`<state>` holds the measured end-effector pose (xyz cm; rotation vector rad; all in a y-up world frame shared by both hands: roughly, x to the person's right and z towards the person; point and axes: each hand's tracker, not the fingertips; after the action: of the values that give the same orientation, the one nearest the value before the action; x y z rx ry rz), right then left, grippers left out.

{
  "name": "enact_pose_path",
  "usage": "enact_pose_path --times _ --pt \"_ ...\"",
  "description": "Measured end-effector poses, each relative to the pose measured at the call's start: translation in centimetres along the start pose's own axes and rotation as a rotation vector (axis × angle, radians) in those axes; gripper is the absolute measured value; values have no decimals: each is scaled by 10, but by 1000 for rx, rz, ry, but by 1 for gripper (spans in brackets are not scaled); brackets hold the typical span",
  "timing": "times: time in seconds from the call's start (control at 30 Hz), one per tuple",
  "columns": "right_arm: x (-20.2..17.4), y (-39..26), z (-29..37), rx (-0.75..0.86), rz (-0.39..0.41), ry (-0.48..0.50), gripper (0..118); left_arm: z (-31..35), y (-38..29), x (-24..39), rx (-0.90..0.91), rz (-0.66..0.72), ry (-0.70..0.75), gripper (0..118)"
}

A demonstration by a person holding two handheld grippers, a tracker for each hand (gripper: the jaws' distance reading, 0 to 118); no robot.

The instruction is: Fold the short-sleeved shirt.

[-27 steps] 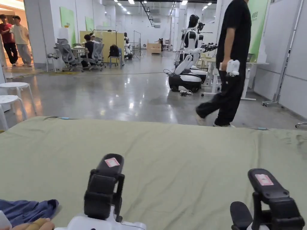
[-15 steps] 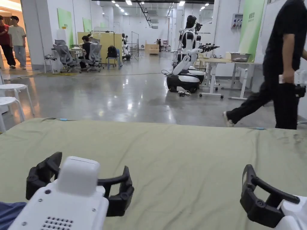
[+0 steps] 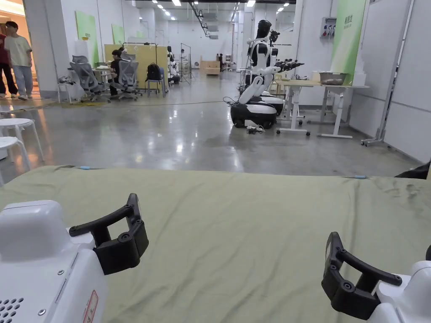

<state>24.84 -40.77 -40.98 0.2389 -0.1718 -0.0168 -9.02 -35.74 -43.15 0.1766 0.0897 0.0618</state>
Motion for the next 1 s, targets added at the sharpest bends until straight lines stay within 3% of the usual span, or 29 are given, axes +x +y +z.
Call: enact_pose_path --times 0.5,0.53,0.57,0.6,0.63,0.7,0.8,0.9,1.0 --pt "1 2 1 -17 1 -23 118 -5 -6 21 -92 -49 -109 117" --pt "0 4 2 -33 9 -31 113 -5 -7 21 -131 -38 -130 79" --pt "-1 6 3 -54 13 -21 83 -7 -7 20 -154 -15 -159 6" --pt "-2 8 5 -54 15 -4 18 -12 -10 20 -187 25 -150 0" --pt "-2 6 5 -28 17 -6 2 -15 -15 22 -236 104 -103 0" --pt "-1 6 3 -76 6 -11 2 -20 -19 19 -360 89 -116 0" --pt "1 6 1 -105 -23 6 2 -10 -23 21 -247 -19 -101 0" --pt "-7 4 -1 -119 7 3 2 -6 -21 17 -270 15 -136 0" --pt "-26 4 -2 -134 -2 85 2 -3 -7 -5 -281 55 -145 0"
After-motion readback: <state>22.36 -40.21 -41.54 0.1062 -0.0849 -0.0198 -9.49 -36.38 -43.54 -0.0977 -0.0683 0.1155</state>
